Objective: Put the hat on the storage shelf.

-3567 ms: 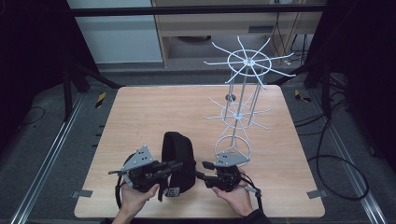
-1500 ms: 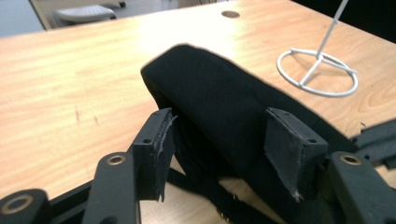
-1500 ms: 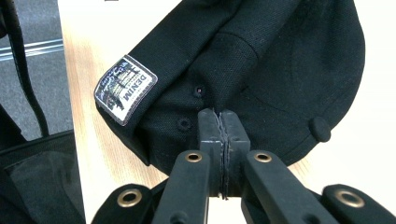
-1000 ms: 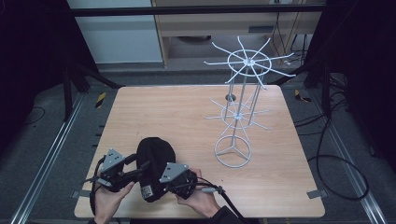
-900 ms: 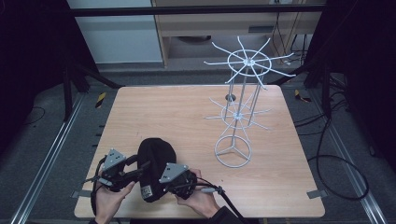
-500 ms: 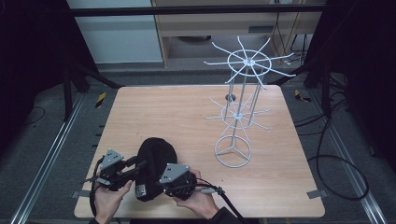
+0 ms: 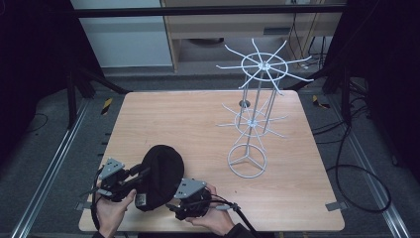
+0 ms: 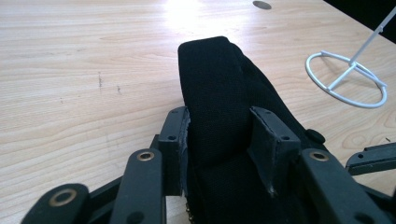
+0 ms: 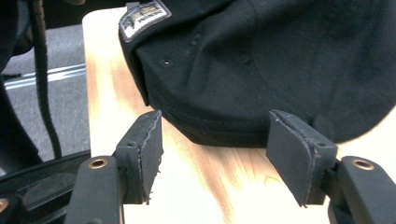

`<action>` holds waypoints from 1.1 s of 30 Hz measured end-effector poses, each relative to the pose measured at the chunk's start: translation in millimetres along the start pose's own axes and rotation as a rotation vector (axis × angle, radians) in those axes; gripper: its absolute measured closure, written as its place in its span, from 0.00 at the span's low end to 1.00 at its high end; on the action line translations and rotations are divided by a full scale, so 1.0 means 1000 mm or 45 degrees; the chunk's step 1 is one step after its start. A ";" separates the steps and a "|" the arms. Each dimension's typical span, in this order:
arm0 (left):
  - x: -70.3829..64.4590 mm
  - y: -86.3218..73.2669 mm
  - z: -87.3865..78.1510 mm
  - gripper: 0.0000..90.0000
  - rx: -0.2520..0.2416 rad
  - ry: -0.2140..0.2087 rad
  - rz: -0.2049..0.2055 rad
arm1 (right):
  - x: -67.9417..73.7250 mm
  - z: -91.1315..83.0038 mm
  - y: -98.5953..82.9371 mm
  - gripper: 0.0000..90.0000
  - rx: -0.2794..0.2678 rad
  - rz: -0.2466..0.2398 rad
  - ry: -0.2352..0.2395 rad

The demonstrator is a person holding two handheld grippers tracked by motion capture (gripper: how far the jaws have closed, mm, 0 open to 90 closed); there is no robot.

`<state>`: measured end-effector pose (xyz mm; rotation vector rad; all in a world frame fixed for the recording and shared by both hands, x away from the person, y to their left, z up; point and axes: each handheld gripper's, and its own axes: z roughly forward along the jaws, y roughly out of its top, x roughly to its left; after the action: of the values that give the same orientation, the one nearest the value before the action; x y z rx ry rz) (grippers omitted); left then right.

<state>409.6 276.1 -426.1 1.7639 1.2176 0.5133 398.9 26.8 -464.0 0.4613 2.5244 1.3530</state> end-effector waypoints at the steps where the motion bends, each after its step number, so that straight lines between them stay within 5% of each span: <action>1: 0.000 0.000 -0.001 0.65 -0.007 -0.002 -0.005 | -0.002 -0.001 -0.001 0.41 -0.009 0.019 -0.008; 4: 0.000 0.001 -0.002 0.66 -0.023 -0.005 -0.018 | -0.007 -0.006 -0.004 0.40 -0.034 0.076 -0.025; 15: -0.004 0.003 -0.011 0.80 -0.094 -0.053 -0.017 | -0.003 0.010 -0.013 0.38 0.009 0.092 -0.001; 25: -0.017 0.008 -0.013 0.87 -0.164 -0.189 -0.041 | -0.006 0.005 -0.008 0.49 -0.148 0.195 0.051; 28: -0.026 0.012 -0.012 0.88 -0.188 -0.241 -0.036 | -0.006 0.008 -0.009 0.57 -0.145 0.186 0.051; 30: -0.033 0.014 -0.011 0.88 -0.200 -0.261 -0.005 | -0.007 0.007 -0.009 0.82 -0.135 0.179 0.022; 33: -0.039 0.016 -0.012 0.88 -0.226 -0.280 0.010 | -0.012 -0.001 -0.010 0.99 -0.125 0.224 0.026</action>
<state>392.4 245.3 -400.9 1.6273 0.9822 0.4068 408.5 16.3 -471.4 0.6661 2.4687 1.5426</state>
